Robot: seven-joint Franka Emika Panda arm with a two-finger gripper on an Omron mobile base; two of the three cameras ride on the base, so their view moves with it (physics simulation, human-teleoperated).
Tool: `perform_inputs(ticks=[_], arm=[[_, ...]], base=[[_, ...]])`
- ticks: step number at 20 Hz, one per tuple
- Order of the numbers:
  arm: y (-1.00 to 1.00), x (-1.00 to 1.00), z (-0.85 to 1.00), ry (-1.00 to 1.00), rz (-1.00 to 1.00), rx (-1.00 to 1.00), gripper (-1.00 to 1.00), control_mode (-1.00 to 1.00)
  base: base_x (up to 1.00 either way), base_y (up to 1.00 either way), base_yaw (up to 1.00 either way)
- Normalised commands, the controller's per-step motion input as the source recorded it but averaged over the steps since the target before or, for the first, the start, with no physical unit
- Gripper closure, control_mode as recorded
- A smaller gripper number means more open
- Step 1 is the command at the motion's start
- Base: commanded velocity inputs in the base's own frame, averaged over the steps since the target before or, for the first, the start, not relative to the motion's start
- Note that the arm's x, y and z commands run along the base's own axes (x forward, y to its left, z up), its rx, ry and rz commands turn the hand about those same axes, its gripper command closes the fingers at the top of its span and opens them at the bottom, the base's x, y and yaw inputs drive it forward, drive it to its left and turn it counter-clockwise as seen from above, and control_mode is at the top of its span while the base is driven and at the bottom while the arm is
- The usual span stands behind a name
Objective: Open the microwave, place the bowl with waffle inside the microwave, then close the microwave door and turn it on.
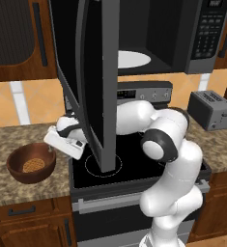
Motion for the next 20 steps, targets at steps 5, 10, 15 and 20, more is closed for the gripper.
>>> perform_inputs(ticks=[5, 10, 15, 20], arm=[[0.26, 0.39, -0.31, 0.0, 0.0, -0.12, -1.0, -1.0], [0.23, 0.29, -0.36, 0.0, 0.0, -0.13, -1.0, -1.0], [0.11, 0.12, -0.16, 0.01, 0.0, -0.07, 1.0, -1.0], [0.0, 0.0, 0.0, 0.0, 0.0, 0.0, 1.0, -1.0]], base=[[0.0, 0.0, 0.0], [0.0, 0.0, 0.0], [0.0, 0.0, 0.0], [0.0, 0.0, 0.0]])
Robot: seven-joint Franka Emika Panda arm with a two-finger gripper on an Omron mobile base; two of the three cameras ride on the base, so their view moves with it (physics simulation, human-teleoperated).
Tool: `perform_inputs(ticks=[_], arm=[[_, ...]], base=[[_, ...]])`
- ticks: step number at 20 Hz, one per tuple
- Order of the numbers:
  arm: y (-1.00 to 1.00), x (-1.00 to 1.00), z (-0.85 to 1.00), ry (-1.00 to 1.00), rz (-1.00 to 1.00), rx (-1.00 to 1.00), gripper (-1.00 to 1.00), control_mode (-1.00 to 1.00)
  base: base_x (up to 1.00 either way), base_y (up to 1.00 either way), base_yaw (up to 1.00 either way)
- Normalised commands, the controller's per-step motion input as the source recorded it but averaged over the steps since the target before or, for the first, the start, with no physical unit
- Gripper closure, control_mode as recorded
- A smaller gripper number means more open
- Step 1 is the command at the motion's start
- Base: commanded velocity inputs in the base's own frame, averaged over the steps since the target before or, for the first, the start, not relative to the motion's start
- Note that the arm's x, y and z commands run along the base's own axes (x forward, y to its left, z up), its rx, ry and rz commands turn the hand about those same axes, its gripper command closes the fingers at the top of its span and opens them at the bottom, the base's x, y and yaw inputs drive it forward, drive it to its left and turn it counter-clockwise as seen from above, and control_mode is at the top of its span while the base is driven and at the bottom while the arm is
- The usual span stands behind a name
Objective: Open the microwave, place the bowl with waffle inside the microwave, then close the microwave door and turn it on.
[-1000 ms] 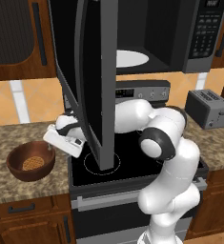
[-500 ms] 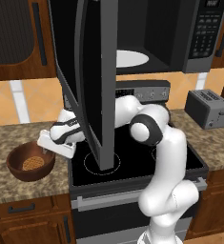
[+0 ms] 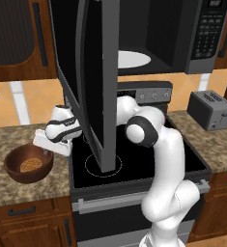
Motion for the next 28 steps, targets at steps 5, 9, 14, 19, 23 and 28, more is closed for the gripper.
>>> perform_inputs(ticks=[5, 9, 14, 19, 23, 28], arm=[[-0.33, -0.26, 0.0, -0.06, -0.02, 0.0, 1.0, -1.0], [-0.99, -0.57, 0.07, -0.14, -0.08, 0.02, 1.0, -1.0], [-1.0, -0.61, 0.14, -0.16, -0.12, 0.06, 1.0, -1.0], [-1.0, -0.78, 0.87, -0.21, -0.21, 0.21, 1.0, -1.0], [-1.0, -0.72, 1.0, -0.17, -0.31, 0.19, 1.0, -1.0], [-1.0, -0.87, 1.0, -0.08, -0.35, 0.14, 1.0, -1.0]], base=[[0.0, 0.0, 0.0], [0.0, 0.0, 0.0], [0.0, 0.0, 0.0], [0.0, 0.0, 0.0], [0.0, 0.0, 0.0], [0.0, 0.0, 0.0]])
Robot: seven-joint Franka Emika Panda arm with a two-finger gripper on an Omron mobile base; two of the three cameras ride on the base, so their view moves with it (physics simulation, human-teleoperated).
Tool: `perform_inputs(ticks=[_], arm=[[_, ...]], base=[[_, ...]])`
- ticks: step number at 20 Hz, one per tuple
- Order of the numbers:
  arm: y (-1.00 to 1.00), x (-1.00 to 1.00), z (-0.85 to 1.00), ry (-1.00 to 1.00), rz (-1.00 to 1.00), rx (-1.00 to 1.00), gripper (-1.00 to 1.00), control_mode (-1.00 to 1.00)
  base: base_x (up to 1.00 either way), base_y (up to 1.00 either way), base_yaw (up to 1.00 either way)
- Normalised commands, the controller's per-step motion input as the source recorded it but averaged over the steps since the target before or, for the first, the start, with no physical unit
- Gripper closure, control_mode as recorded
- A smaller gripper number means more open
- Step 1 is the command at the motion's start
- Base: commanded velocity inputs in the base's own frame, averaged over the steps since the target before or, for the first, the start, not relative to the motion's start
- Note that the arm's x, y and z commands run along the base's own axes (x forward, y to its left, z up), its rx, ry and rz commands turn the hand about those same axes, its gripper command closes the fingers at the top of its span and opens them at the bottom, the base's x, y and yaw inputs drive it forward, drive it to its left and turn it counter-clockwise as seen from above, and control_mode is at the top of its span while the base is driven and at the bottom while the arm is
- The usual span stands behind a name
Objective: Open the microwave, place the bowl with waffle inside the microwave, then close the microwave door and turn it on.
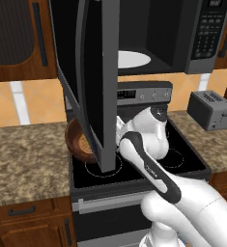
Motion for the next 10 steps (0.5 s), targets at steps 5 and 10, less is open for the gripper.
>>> perform_inputs(ticks=[5, 10], arm=[[-0.87, -0.9, 1.0, -0.04, -0.39, 0.08, 1.0, -1.0], [-0.36, -0.71, 1.0, 0.02, -0.3, 0.02, 1.0, -1.0]], base=[[0.0, 0.0, 0.0], [0.0, 0.0, 0.0]])
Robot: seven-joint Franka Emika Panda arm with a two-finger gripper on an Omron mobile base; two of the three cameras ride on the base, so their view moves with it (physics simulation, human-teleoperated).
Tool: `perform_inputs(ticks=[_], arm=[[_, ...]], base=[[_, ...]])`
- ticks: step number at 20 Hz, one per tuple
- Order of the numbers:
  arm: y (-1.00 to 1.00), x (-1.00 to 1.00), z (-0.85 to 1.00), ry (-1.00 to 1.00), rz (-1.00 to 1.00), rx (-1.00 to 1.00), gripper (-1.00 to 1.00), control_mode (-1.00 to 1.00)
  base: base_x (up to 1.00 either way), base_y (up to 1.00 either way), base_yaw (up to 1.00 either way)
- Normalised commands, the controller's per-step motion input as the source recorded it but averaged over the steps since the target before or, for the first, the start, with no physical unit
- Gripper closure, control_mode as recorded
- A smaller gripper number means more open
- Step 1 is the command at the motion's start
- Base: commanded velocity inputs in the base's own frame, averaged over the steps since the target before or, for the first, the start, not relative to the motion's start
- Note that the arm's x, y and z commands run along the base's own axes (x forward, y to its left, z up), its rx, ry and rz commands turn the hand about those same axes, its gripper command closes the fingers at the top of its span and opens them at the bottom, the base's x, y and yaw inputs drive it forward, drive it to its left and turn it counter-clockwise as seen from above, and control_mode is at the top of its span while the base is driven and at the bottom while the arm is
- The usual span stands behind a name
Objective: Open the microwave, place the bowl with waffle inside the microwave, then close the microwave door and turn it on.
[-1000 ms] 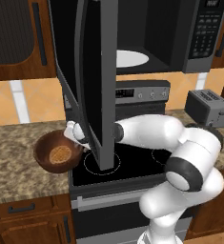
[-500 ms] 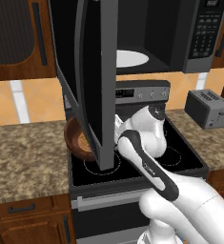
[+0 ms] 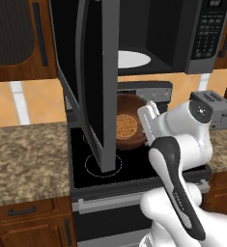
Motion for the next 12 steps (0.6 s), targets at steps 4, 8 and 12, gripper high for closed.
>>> perform_inputs(ticks=[4, 8, 12], arm=[[-0.16, -0.66, 1.0, 0.11, -0.11, 0.04, 1.0, -1.0], [-0.34, -0.49, 1.0, 0.05, 0.01, 0.19, 1.0, -1.0], [-0.41, -0.26, 0.57, -0.04, 0.04, 0.2, 1.0, -1.0]], base=[[0.0, 0.0, 0.0], [0.0, 0.0, 0.0], [0.0, 0.0, 0.0]])
